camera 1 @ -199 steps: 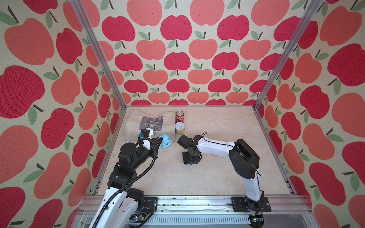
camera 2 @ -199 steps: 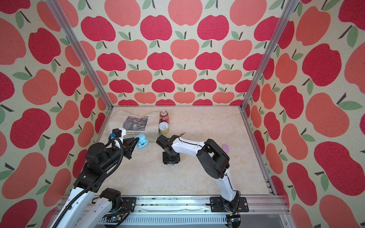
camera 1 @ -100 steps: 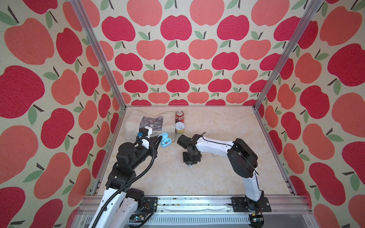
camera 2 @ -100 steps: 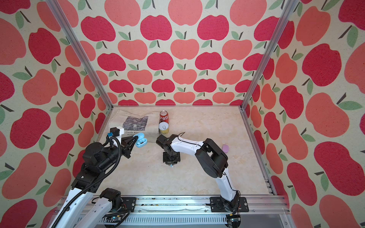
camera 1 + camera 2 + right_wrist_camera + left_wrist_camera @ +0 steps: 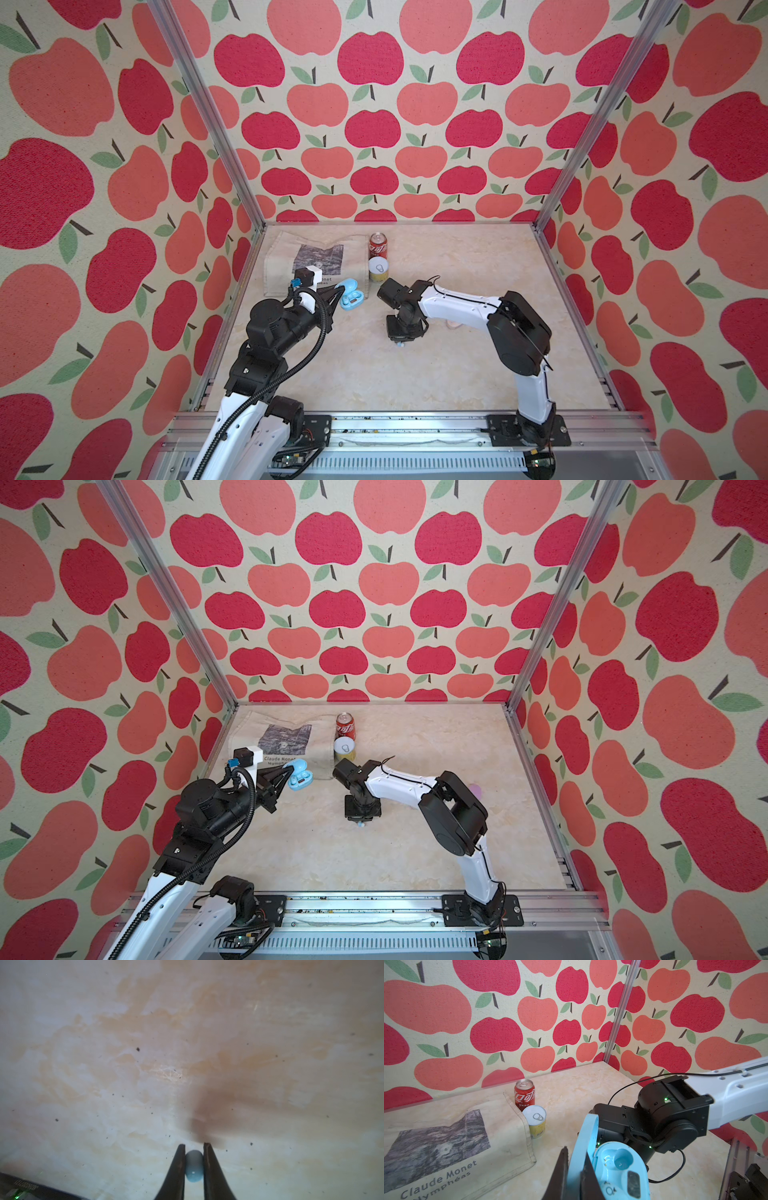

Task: Insert wireless bluetooth earbuds into charging case
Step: Pick up the wireless bluetooth earbud from the center of the table, then insert the wireless bluetooth earbud into the charging case.

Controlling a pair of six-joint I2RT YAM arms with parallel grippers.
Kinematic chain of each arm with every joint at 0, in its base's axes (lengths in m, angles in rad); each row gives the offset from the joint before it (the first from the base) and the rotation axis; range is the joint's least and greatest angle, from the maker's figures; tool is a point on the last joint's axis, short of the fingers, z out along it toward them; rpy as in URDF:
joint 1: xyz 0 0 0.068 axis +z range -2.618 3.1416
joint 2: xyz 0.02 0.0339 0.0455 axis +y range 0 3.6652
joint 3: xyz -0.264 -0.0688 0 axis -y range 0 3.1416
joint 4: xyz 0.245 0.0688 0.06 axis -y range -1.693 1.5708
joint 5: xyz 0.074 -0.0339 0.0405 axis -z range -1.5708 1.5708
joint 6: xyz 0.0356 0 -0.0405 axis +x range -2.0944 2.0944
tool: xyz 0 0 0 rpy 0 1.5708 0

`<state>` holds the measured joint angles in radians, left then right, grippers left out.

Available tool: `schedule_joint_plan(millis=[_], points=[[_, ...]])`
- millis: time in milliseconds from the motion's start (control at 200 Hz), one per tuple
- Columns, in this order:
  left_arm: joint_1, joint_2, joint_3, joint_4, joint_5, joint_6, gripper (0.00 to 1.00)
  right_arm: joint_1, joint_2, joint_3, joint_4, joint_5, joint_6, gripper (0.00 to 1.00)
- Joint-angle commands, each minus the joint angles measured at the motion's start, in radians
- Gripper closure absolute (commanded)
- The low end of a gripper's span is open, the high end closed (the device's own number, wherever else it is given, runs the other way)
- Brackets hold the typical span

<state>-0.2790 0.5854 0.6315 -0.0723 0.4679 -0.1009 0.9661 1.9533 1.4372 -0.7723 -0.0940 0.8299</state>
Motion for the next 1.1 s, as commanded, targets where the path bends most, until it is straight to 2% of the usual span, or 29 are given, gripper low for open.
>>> schedule_joint_plan(millis=[0,105,240,480,710,1096], points=[[-0.005,0.032,-0.067,0.192,0.124,-0.002,1.00,-0.071,-0.203,-0.034,0.098,-0.087,-0.086,0.91],[-0.020,0.094,-0.108,0.335,0.194,0.038,1.00,-0.154,-0.342,-0.042,0.135,-0.233,-0.143,0.91],[-0.065,0.205,-0.078,0.383,0.224,0.118,1.00,-0.230,-0.474,-0.008,0.148,-0.402,-0.192,0.91],[-0.121,0.351,-0.023,0.490,0.244,0.133,1.00,-0.227,-0.538,0.014,0.225,-0.601,-0.165,0.89],[-0.173,0.398,0.031,0.497,0.244,0.129,1.00,-0.192,-0.531,0.016,0.265,-0.624,-0.173,0.87],[-0.190,0.397,0.065,0.496,0.242,0.094,1.00,-0.184,-0.522,-0.011,0.239,-0.589,-0.230,0.87]])
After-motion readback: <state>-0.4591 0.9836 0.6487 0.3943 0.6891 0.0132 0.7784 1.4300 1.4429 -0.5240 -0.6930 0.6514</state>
